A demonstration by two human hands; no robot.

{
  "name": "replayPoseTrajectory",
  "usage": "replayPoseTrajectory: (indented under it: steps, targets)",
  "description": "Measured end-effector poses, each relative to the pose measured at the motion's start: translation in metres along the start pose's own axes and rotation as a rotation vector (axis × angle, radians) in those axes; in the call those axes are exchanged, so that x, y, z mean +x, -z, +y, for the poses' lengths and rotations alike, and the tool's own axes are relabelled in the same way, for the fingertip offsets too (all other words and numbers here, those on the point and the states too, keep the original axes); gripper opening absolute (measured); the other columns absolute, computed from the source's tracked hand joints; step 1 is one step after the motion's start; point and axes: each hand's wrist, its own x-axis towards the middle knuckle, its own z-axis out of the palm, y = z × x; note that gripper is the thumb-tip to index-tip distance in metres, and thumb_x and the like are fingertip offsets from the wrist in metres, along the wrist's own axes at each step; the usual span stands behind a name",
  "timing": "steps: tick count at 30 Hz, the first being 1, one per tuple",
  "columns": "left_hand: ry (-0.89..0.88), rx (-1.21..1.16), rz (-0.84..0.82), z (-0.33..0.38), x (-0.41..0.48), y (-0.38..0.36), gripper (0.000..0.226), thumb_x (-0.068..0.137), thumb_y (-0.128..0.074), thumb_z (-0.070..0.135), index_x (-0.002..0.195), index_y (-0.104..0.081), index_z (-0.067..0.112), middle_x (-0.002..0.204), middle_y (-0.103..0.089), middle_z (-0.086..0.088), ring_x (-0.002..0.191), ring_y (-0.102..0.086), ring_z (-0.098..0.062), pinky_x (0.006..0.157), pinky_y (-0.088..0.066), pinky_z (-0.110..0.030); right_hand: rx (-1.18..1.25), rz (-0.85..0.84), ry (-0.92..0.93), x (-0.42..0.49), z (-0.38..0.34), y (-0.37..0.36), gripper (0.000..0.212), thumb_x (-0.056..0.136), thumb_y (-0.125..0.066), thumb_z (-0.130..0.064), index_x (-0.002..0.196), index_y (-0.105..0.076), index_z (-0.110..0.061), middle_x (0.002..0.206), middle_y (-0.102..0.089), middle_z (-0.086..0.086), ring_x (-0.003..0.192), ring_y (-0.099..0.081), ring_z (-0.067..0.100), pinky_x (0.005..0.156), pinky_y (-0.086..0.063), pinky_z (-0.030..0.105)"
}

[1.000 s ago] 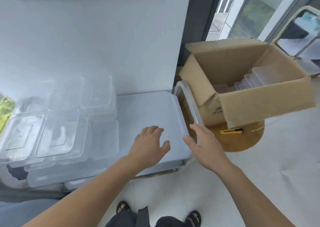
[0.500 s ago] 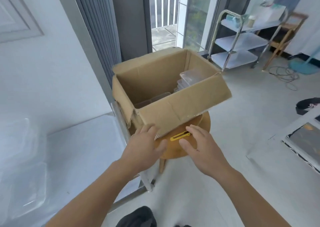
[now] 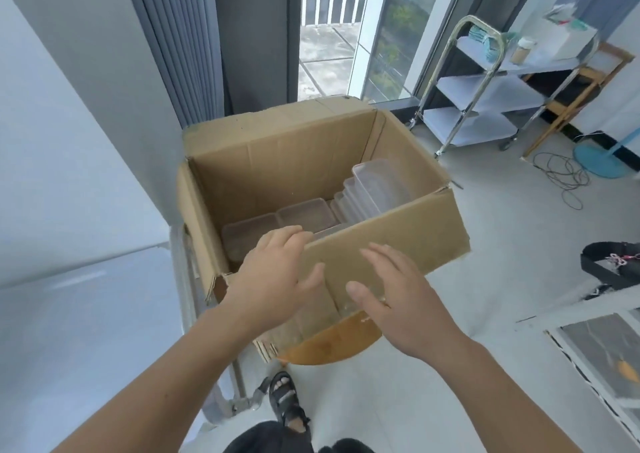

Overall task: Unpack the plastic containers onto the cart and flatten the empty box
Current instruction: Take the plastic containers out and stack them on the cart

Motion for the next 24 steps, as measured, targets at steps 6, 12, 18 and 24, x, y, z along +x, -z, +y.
replayPoseTrajectory:
  steps: [6,12,18,24]
  targets:
    - [0.055,0.003,0.082,-0.014,0.051,0.016,0.058,0.098,-0.051,0.045,0.149,-0.041,0.020,0.157,-0.035,0.004,0.145,-0.025,-0.014,0.115,-0.024,-0.029,-0.073,-0.033,0.114,0.071,-0.002,0.018,0.062,0.100,-0.038,-0.058,0.154,-0.031,-0.028,0.161,-0.023,-0.013,0.149,-0.014,0.005,0.122,-0.015,0.030]
    - [0.288,-0.073,0.114,-0.040,0.080,0.011,0.058,0.097,-0.053,0.043,0.148,-0.043,0.019,0.155,-0.037,0.004,0.145,-0.028,-0.015,0.115,-0.028,-0.031,-0.113,-0.174,0.242,0.154,0.007,0.024,0.062,0.100,-0.044,-0.053,0.154,-0.032,-0.024,0.161,-0.024,-0.010,0.149,-0.016,0.007,0.121,-0.017,0.028]
    - [0.511,-0.142,0.113,-0.043,0.111,-0.007,0.056,0.097,-0.053,0.042,0.147,-0.043,0.019,0.153,-0.040,0.005,0.140,-0.035,-0.016,0.112,-0.034,-0.029,-0.176,-0.398,0.369,0.255,0.020,0.006,0.060,0.100,-0.046,-0.050,0.152,-0.037,-0.020,0.157,-0.035,-0.005,0.144,-0.030,0.016,0.114,-0.029,0.032]
    - [0.668,-0.168,0.045,-0.050,0.146,-0.035,0.057,0.096,-0.054,0.042,0.147,-0.043,0.019,0.151,-0.043,0.004,0.137,-0.039,-0.019,0.110,-0.037,-0.031,-0.420,-0.761,0.434,0.330,0.039,-0.058,0.067,0.096,-0.054,-0.055,0.151,-0.038,-0.020,0.152,-0.043,0.005,0.138,-0.041,0.026,0.109,-0.040,0.043]
